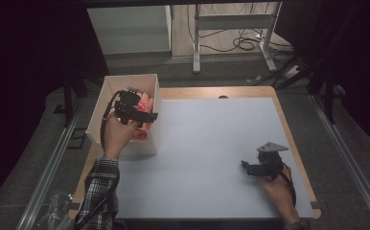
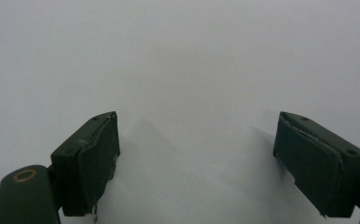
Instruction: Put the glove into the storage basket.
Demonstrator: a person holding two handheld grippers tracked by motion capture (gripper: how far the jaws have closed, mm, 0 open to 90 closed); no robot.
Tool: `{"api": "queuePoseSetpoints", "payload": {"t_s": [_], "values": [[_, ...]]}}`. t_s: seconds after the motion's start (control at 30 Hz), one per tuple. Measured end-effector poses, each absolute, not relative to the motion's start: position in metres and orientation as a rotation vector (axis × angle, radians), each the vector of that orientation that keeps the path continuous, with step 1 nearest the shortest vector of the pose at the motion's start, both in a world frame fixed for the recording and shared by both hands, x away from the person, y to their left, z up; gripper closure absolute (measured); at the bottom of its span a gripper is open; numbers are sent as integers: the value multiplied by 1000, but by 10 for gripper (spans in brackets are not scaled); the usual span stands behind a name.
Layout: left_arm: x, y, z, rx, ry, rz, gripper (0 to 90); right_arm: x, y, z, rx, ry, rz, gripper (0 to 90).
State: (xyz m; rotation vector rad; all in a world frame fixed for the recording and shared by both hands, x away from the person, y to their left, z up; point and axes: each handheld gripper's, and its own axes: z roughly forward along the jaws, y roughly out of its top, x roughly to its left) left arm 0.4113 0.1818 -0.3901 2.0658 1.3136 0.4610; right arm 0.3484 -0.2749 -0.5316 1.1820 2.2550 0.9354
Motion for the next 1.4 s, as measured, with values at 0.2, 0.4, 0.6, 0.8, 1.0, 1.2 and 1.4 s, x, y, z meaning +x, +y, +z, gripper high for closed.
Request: {"api": "queuePoseSetpoints", "payload": {"t_s": [0.2, 0.4, 0.6, 0.8, 1.0, 1.2, 1.4], "values": [[403, 160, -383, 2082, 1219, 440, 26, 348, -275, -532, 1182, 2255, 936, 147], [395, 138, -383, 2102, 1135, 422, 25, 348, -275, -532, 1181, 2256, 937, 147], [387, 117, -384, 2113, 1063, 411, 25, 348, -275, -532, 1181, 2255, 937, 147], [377, 100, -389, 2123, 1001, 394, 25, 348, -275, -532, 1180, 2257, 936, 147], [367, 85, -400, 2125, 947, 357, 25, 348, -275, -531, 1183, 2258, 935, 146], [357, 73, -415, 2134, 906, 335, 25, 348, -275, -531, 1186, 2257, 935, 147], [349, 65, -432, 2151, 878, 325, 25, 348, -275, -531, 1183, 2260, 934, 147]]}}
